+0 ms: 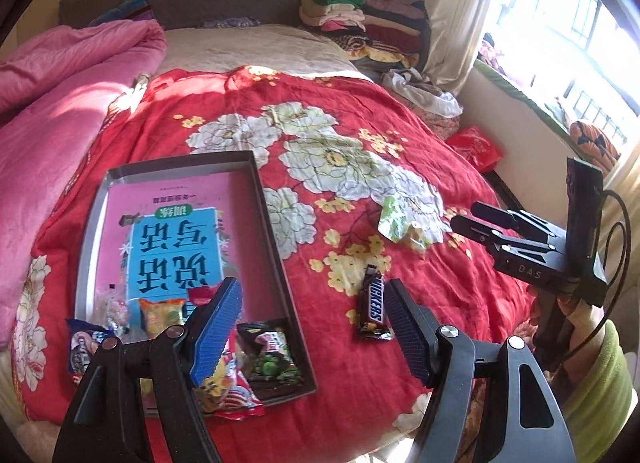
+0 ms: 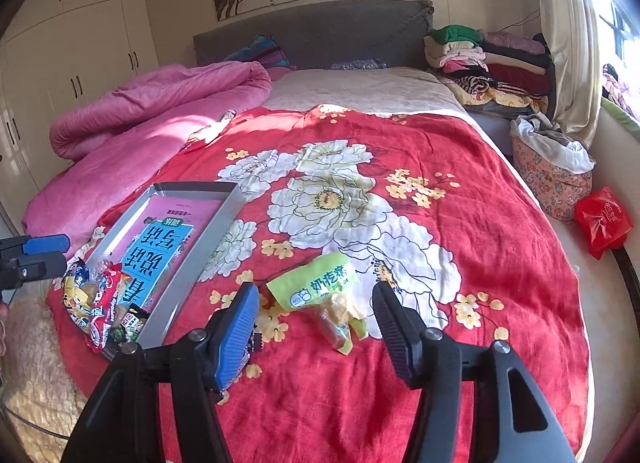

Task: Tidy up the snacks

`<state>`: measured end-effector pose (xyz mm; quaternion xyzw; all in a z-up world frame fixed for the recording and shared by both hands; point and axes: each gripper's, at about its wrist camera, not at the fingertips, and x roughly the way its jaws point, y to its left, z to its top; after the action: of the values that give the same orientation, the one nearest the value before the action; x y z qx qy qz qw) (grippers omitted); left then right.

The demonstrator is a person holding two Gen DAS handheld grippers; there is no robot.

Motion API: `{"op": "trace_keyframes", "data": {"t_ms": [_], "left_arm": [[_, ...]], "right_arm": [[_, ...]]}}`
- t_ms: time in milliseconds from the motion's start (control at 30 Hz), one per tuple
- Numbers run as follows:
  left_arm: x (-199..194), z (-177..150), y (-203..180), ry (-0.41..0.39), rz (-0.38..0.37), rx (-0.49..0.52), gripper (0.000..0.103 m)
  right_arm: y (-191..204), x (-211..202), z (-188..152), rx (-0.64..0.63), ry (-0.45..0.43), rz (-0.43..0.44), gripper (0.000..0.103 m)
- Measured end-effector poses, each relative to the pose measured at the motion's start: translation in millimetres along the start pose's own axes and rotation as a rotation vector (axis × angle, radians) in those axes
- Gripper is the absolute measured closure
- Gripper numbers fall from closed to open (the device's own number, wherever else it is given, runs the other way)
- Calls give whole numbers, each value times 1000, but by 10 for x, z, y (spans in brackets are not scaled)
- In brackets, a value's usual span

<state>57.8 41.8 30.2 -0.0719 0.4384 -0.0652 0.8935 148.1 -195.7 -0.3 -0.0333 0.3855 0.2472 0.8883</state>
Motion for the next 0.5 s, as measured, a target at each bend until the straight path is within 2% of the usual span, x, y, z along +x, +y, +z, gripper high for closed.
{"op": "trace_keyframes", "data": {"t_ms": [233,500], "left_arm": [[587,-83,-497,136,-18,98,28],[1142,-184,-669,244,-26,121,28]], "right_arm": [[-94,220,-38,-17,72,-1,44],[-199,601,-100,-2,157,-18,44]]}}
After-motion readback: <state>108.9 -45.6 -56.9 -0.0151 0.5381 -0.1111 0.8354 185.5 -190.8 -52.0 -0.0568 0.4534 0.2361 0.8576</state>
